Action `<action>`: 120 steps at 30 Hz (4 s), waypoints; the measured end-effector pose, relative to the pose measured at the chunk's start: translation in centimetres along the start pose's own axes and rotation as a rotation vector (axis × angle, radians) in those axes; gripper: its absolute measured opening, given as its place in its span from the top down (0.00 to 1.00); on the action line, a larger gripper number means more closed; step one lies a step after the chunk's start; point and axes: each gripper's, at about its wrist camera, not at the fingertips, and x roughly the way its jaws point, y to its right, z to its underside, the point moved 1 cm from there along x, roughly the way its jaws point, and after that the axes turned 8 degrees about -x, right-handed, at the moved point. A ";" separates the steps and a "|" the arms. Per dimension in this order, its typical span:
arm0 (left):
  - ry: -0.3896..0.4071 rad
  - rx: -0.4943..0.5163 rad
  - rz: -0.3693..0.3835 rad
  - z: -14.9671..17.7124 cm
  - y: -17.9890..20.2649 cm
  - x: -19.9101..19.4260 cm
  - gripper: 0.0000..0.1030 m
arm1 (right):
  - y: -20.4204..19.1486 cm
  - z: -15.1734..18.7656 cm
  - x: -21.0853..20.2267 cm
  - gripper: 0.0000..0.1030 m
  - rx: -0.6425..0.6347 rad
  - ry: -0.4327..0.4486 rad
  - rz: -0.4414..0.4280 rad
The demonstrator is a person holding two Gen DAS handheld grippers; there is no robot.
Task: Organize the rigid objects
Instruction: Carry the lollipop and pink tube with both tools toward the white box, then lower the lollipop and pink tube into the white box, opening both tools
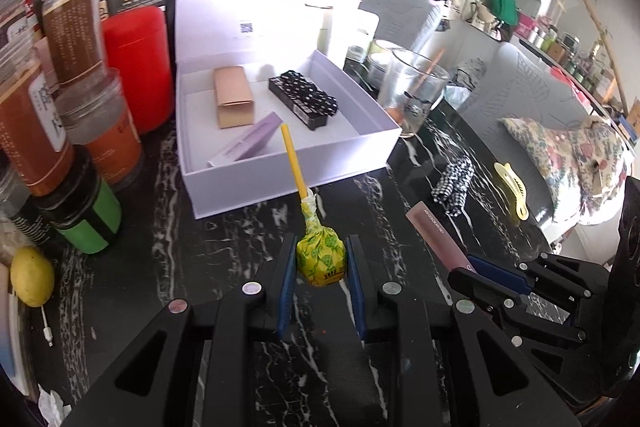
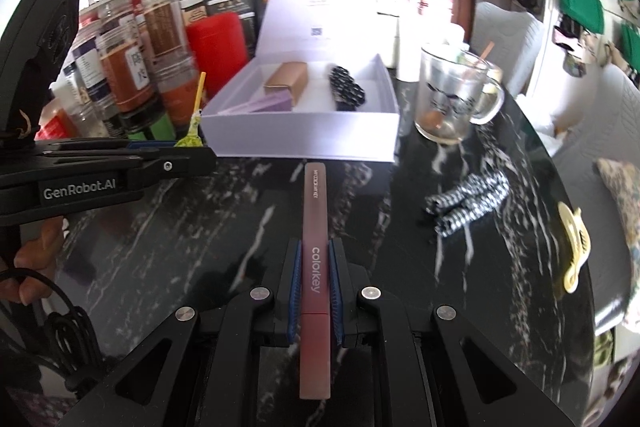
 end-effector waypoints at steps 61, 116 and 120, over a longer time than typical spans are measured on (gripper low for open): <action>0.116 -0.006 -0.072 -15.7 -3.7 5.6 0.77 | 4.3 -16.9 7.5 0.87 -0.115 0.115 -0.019; -0.086 -0.010 -0.218 -18.4 -5.7 16.3 0.77 | 6.3 -18.2 18.3 0.68 -0.095 -0.046 0.027; -0.100 -0.015 -0.223 -18.5 -5.5 16.2 0.77 | 6.2 -18.3 17.5 0.68 -0.103 -0.037 0.052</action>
